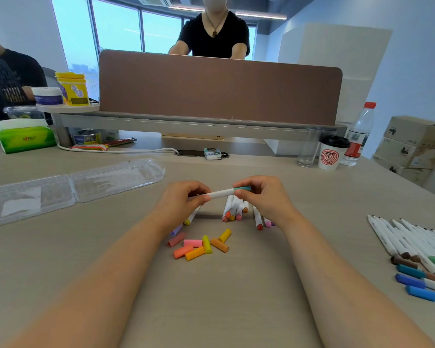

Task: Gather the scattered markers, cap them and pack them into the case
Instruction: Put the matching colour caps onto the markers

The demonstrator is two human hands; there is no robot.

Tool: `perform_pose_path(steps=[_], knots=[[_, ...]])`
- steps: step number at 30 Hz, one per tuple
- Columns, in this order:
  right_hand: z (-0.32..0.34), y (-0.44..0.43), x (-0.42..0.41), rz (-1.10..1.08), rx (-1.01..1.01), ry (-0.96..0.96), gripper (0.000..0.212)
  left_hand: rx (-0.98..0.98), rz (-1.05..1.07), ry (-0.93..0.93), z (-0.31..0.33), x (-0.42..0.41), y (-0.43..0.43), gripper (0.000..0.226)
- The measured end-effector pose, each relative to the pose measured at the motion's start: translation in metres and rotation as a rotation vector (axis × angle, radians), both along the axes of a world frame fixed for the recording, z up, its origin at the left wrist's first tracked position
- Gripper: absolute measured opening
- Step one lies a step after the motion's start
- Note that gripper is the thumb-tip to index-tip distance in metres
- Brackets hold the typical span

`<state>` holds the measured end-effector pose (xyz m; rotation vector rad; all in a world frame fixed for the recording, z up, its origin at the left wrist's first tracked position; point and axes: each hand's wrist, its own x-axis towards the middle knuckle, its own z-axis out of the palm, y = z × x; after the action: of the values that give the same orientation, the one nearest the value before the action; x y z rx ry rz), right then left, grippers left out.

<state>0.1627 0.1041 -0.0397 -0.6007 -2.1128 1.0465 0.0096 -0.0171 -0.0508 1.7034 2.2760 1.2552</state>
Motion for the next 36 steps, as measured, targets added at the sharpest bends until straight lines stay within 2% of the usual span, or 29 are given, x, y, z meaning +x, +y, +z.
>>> perform_pose_path(steps=[13, 17, 20, 22, 24, 26, 30, 33, 36], knots=[[0.002, 0.001, 0.001, 0.057, -0.088, -0.028, 0.019, -0.002, 0.015, -0.105, 0.005, -0.001, 0.0, 0.015], [0.0, -0.004, -0.002, 0.049, -0.205, 0.166, 0.015, 0.094, -0.022, -0.184, 0.003, 0.005, 0.005, 0.014], [0.001, -0.005, -0.003, 0.016, -0.387, 0.311, 0.02, 0.145, -0.074, -0.25, 0.001, 0.013, 0.01, 0.013], [0.002, -0.005, -0.004, 0.037, -0.497, 0.369, 0.017, 0.146, -0.116, -0.279, 0.0, 0.018, 0.011, 0.015], [0.001, -0.004, -0.005, 0.039, -0.518, 0.384, 0.017, 0.125, -0.144, -0.259, -0.001, 0.02, 0.012, 0.018], [0.001, 0.0, -0.005, -0.017, -0.505, 0.39, 0.018, 0.054, -0.109, -0.163, -0.002, 0.017, 0.013, 0.022], [-0.005, 0.013, -0.002, -0.252, -0.239, 0.221, 0.009, -0.236, 0.207, 0.196, -0.005, -0.003, 0.011, 0.026], [-0.016, 0.021, -0.005, -0.325, -0.089, 0.06, 0.007, -0.415, 0.279, 0.258, -0.007, -0.009, 0.009, 0.026], [-0.019, 0.023, -0.005, -0.317, -0.041, -0.144, 0.03, -0.461, 0.273, 0.28, -0.007, -0.009, 0.008, 0.029]])
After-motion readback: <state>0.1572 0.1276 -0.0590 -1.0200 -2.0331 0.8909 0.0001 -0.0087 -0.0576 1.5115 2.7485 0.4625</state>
